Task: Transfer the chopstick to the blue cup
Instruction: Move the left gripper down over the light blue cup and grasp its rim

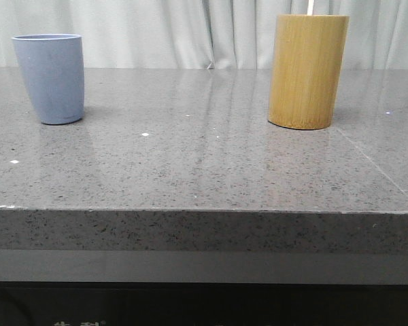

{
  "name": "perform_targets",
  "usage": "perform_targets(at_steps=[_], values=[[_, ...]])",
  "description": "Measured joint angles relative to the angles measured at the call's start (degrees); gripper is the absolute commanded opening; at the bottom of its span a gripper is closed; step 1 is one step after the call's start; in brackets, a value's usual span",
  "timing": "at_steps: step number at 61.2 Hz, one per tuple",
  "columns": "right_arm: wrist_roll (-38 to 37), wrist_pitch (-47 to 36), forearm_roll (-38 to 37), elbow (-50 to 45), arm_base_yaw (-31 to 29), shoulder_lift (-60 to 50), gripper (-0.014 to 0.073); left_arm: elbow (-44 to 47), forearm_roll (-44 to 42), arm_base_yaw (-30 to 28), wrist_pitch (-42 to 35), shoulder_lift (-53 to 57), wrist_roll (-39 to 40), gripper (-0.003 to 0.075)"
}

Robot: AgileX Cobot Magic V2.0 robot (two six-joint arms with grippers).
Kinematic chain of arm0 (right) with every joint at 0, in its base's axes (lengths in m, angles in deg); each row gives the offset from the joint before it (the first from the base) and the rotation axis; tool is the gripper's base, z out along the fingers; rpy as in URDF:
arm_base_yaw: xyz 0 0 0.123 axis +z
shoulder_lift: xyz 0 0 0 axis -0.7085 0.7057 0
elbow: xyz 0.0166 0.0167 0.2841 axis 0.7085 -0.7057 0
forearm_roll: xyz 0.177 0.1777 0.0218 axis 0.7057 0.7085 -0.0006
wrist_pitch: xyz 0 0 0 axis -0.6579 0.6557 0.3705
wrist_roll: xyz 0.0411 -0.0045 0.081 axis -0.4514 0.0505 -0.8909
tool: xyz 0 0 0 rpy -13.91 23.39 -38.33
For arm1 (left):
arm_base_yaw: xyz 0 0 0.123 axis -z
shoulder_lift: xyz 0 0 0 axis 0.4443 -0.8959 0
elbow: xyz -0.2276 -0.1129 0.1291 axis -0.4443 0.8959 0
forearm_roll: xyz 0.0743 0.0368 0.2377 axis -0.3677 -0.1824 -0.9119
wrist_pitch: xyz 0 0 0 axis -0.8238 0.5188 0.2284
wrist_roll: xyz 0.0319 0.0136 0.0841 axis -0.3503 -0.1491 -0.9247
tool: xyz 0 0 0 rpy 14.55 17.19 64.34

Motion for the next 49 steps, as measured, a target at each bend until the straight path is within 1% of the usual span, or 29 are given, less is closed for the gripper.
perform_targets(at_steps=[5, 14, 28, 36, 43, 49], values=[[0.0, 0.0, 0.0, 0.0, 0.0, 0.0, 0.0645, -6.3, 0.0, 0.5, 4.4, -5.8, -1.0, 0.0566], [0.0, 0.0, 0.0, 0.0, 0.0, 0.0, 0.0645, -17.1, 0.0, 3.5, 11.5, -16.7, -1.3, 0.0566], [0.0, 0.0, 0.0, 0.0, 0.0, 0.0, 0.0645, -34.4, 0.0, 12.2, 21.9, -36.1, -1.4, 0.0566], [0.0, 0.0, 0.0, 0.0, 0.0, 0.0, 0.0645, -43.1, -1.0, 16.5, 27.0, -45.1, -1.4, 0.0566], [0.0, 0.0, 0.0, 0.0, 0.0, 0.0, 0.0645, -49.9, -2.0, 19.3, 30.9, -52.8, -1.4, 0.0566], [0.0, 0.0, 0.0, 0.0, 0.0, 0.0, 0.0645, -54.5, -2.1, 20.3, 33.2, -57.7, -1.4, 0.0566]])
